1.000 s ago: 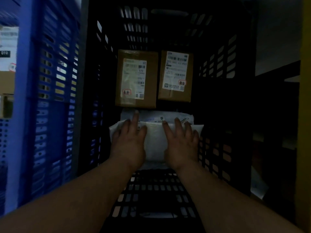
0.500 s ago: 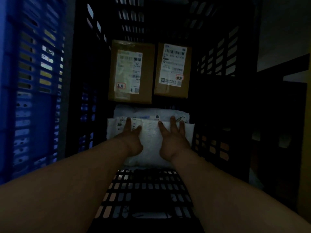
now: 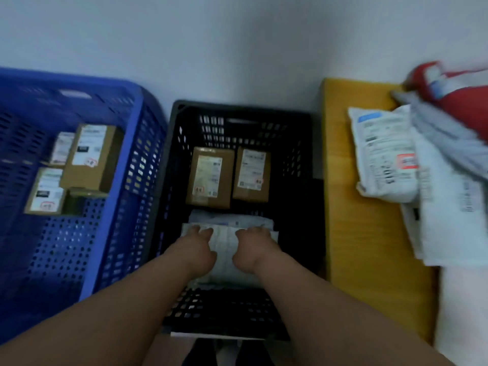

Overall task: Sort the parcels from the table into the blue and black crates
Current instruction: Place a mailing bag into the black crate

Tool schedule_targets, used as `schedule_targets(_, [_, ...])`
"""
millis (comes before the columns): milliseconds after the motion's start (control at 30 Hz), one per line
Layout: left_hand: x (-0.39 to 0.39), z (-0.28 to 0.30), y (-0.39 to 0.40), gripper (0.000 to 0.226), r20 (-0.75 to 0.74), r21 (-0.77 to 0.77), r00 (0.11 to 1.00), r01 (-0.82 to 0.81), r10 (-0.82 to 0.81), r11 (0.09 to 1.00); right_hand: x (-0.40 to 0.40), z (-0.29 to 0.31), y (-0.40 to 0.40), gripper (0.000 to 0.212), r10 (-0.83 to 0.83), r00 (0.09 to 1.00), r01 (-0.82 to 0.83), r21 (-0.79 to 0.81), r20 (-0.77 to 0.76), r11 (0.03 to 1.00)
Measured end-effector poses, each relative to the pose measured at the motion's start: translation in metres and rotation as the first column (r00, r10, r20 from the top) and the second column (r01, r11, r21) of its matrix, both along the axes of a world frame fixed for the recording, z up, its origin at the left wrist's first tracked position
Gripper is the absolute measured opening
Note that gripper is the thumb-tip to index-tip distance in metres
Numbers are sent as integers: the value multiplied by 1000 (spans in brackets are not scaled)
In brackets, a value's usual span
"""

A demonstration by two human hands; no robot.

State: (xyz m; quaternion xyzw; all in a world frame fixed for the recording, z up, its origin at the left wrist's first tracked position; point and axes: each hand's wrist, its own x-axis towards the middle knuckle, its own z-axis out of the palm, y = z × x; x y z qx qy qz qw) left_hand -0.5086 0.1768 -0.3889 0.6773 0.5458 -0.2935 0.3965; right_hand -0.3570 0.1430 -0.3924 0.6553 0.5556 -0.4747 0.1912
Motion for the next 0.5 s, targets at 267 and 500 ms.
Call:
schedule_targets(267, [27,96,-20,70,89,162,995,34,-49,986,33,112,-31,49,-69,997,61,209,30,976])
schedule_targets(500, [49,166,-57,65,161,278,974,108,-158,954,76,184,-105,43,-281,958,235,398,61,887])
